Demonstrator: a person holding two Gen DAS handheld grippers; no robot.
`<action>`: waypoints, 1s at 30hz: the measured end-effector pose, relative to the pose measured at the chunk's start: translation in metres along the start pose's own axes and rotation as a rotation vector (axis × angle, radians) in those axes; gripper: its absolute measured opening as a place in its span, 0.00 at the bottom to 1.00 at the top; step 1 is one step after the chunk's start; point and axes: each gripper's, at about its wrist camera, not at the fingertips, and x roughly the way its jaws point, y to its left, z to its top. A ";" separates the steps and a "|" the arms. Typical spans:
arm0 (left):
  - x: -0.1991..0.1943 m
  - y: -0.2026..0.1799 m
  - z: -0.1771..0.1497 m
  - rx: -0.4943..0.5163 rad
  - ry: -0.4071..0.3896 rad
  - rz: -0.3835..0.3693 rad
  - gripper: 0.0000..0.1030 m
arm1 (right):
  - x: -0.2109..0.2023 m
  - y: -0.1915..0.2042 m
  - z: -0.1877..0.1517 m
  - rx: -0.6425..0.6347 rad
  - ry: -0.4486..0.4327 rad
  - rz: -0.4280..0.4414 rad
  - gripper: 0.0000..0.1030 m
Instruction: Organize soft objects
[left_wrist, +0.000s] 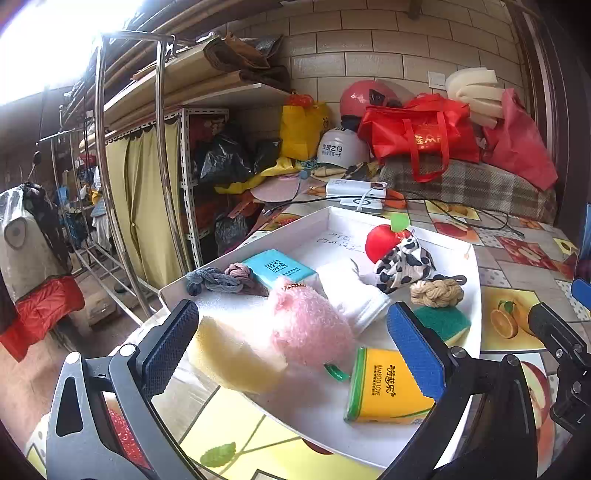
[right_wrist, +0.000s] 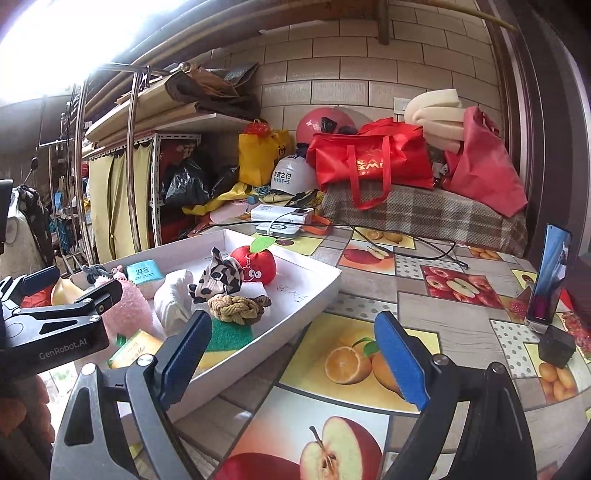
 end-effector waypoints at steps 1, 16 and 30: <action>-0.005 -0.004 -0.002 0.004 -0.001 -0.010 1.00 | -0.005 -0.004 -0.003 -0.004 0.003 0.005 0.87; -0.079 -0.054 -0.026 -0.005 -0.032 -0.125 1.00 | -0.111 -0.057 -0.032 0.060 -0.171 -0.037 0.91; -0.091 -0.077 -0.027 0.063 0.032 -0.015 1.00 | -0.093 -0.068 -0.042 0.143 -0.022 0.089 1.00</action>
